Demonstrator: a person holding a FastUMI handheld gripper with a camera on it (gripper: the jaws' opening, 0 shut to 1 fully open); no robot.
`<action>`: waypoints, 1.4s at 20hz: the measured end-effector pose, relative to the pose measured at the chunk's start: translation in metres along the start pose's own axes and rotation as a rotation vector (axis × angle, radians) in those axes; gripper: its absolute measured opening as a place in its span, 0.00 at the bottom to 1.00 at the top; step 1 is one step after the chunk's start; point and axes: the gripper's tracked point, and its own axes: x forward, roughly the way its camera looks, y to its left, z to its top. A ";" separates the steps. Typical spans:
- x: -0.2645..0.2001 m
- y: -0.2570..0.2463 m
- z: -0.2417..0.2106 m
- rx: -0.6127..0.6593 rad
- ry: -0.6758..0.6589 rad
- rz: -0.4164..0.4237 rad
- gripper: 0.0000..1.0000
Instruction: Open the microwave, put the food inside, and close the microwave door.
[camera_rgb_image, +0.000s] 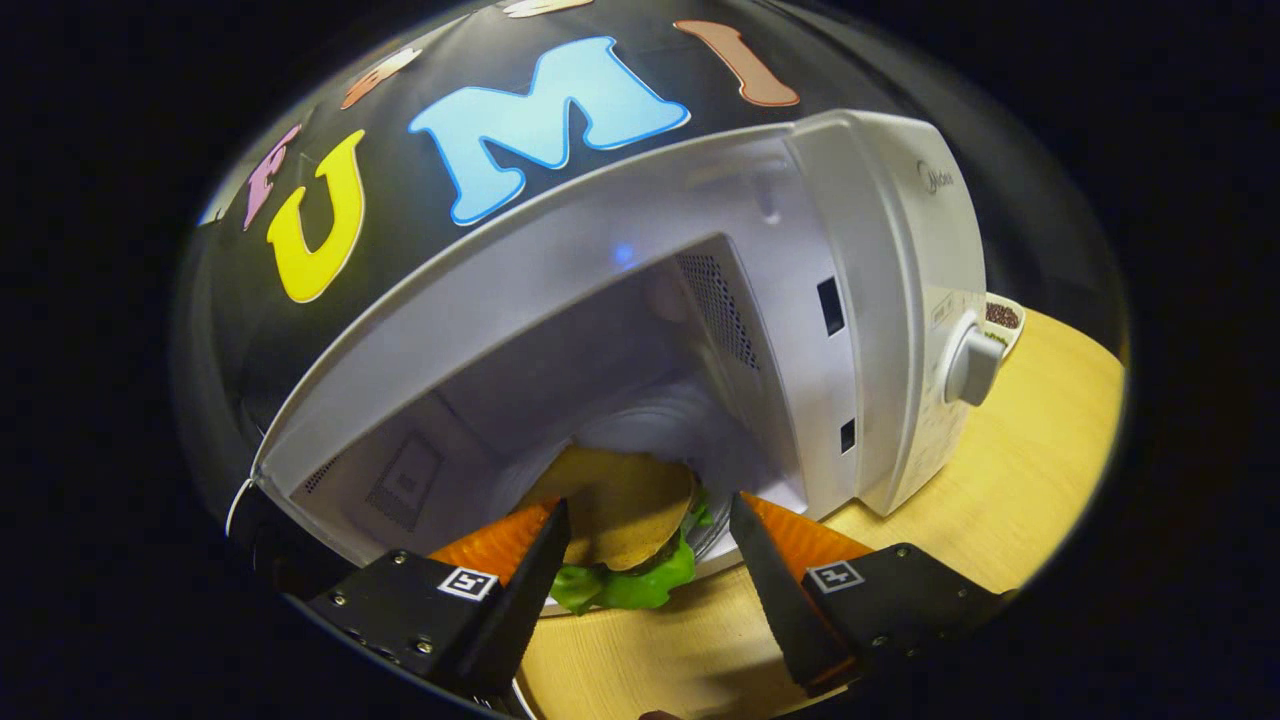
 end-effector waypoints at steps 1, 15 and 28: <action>-0.009 0.000 0.003 -0.023 -0.003 0.002 0.98; -0.179 0.039 0.028 -0.269 -0.142 0.091 0.97; -0.314 0.107 0.003 -0.390 -0.219 0.255 0.97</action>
